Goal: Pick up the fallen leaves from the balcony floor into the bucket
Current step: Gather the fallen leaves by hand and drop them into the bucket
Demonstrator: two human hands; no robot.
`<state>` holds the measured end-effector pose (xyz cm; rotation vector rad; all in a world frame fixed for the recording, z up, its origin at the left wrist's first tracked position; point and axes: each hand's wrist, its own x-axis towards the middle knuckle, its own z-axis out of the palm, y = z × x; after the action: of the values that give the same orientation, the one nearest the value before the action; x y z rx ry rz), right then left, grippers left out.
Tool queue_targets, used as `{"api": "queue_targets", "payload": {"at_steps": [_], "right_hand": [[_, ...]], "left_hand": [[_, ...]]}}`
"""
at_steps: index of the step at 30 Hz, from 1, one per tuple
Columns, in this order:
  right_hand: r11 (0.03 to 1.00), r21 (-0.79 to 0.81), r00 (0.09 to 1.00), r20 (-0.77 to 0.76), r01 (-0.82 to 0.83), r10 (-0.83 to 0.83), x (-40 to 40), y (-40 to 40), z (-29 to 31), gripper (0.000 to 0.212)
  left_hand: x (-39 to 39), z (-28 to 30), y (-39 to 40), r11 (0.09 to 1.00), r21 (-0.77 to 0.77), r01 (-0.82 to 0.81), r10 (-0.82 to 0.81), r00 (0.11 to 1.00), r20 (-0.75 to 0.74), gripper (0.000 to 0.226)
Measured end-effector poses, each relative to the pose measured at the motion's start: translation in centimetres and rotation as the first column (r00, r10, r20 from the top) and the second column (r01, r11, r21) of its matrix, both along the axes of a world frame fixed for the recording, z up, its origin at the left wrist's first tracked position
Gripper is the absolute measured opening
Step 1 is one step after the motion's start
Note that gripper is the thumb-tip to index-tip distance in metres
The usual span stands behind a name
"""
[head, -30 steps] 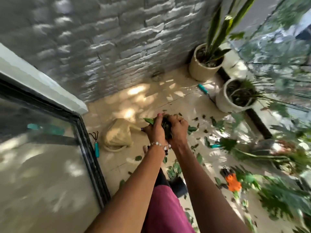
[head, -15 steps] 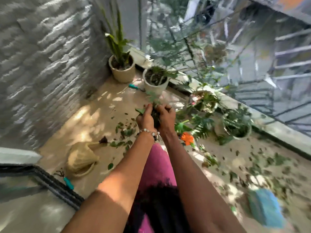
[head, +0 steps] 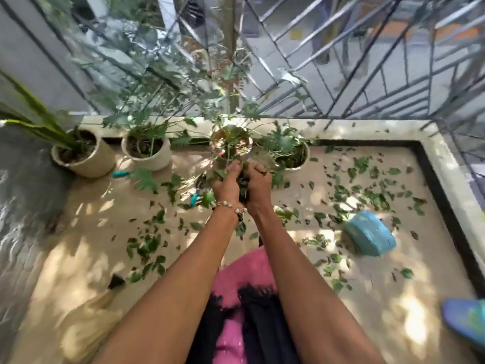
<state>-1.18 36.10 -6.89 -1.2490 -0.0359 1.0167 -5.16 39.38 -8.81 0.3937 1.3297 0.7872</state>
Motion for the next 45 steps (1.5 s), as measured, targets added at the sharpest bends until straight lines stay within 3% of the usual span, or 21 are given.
{"api": "queue_targets", "payload": {"at_steps": [3,6,10,12,15,19,24,27,30,34,38,45], "right_hand": [[0.993,-0.008,0.992,-0.045,0.114,-0.115,5.4,-0.9,0.0,0.009],[0.980,-0.024,0.978,-0.067,0.198,-0.199,11.9,-1.5,-0.3,0.023],[0.958,-0.065,0.955,-0.084,0.278,-0.283,20.8,-2.2,0.0,0.019],[0.920,-0.078,0.918,-0.078,0.384,-0.390,26.0,-3.3,-0.3,0.013],[0.859,-0.106,0.856,-0.084,0.502,-0.510,32.9,-6.6,-0.2,0.030],[0.796,-0.050,0.794,-0.066,0.603,-0.605,39.8,-11.3,-0.1,0.018],[0.657,-0.045,0.652,-0.090,0.753,-0.753,44.5,-16.9,0.7,0.023],[0.516,-0.096,0.507,-0.099,0.851,-0.856,46.0,-20.6,1.0,0.016],[0.365,-0.055,0.361,-0.067,0.930,-0.930,46.6,-26.3,0.6,0.017],[0.254,0.068,0.257,-0.042,0.965,-0.965,47.1,-34.4,0.4,0.016],[0.065,0.008,0.065,-0.019,0.998,-0.998,48.8,-41.8,-0.8,0.013],[-0.164,-0.052,-0.171,-0.213,0.985,-0.962,55.7,-55.0,-5.5,0.028]], "left_hand": [[5.7,0.5,-0.6,0.995,-0.014,0.099,-0.099,0.995,-0.023,0.034],[12.4,0.9,-1.1,0.977,-0.011,0.215,-0.215,0.974,-0.067,0.032],[22.0,1.3,-1.2,0.941,-0.021,0.338,-0.339,0.939,-0.064,0.015],[27.7,1.2,-2.2,0.906,-0.016,0.422,-0.422,0.903,-0.076,0.019],[35.2,2.0,-5.2,0.849,-0.025,0.528,-0.528,0.849,-0.011,0.019],[42.7,2.9,-9.7,0.757,-0.012,0.654,-0.653,0.757,0.034,0.019],[48.1,3.1,-15.2,0.615,0.031,0.788,-0.788,0.616,0.006,0.025],[50.0,2.6,-19.1,0.532,0.036,0.846,-0.847,0.531,0.036,0.029],[51.6,1.2,-24.5,0.377,-0.004,0.926,-0.916,0.373,0.147,0.042],[53.6,1.4,-32.6,0.176,0.002,0.984,-0.973,0.174,0.154,0.024],[55.6,0.9,-40.4,-0.024,0.014,1.000,-0.991,-0.026,0.128,0.026],[62.4,-3.3,-54.1,-0.182,0.032,0.983,-0.982,-0.183,0.045,0.035]]}}
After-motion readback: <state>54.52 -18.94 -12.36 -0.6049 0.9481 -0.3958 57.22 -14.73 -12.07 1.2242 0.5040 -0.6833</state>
